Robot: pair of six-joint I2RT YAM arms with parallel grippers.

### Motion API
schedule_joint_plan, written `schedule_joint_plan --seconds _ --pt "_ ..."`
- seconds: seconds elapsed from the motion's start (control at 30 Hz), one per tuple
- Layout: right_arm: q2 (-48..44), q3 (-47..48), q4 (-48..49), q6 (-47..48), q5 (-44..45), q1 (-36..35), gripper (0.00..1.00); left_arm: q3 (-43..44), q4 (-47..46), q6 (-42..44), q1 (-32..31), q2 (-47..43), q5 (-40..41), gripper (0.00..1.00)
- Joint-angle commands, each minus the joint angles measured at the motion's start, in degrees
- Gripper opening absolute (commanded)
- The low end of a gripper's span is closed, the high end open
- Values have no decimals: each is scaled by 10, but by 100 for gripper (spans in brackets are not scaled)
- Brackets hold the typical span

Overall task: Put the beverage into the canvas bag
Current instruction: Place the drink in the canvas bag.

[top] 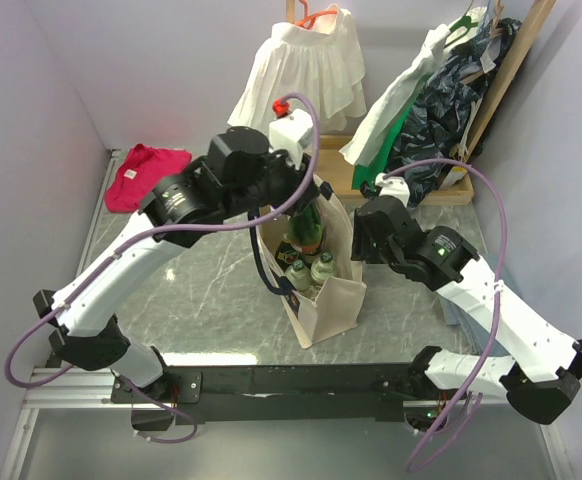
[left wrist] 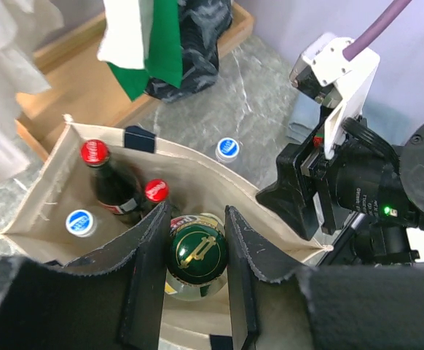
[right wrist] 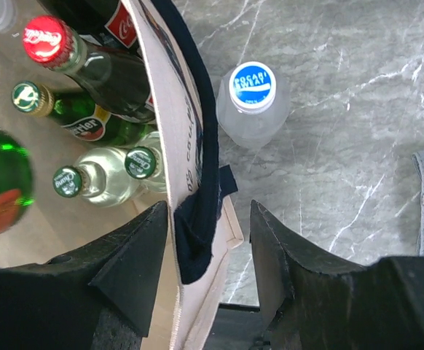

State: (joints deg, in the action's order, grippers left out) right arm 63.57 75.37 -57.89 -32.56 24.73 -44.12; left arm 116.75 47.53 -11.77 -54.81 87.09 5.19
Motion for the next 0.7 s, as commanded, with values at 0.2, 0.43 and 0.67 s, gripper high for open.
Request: schedule_joint_plan --seconds 0.2,0.43,0.67 --pt "-34 -13 11 -5 15 -1 56 -5 -137 -20 -27 5 3 1" --pt "-50 -6 8 -3 26 -1 57 -42 -168 -40 -41 5 7 1" --pt "-62 -5 5 -8 37 -1 57 -77 -198 -60 -57 8 17 1"
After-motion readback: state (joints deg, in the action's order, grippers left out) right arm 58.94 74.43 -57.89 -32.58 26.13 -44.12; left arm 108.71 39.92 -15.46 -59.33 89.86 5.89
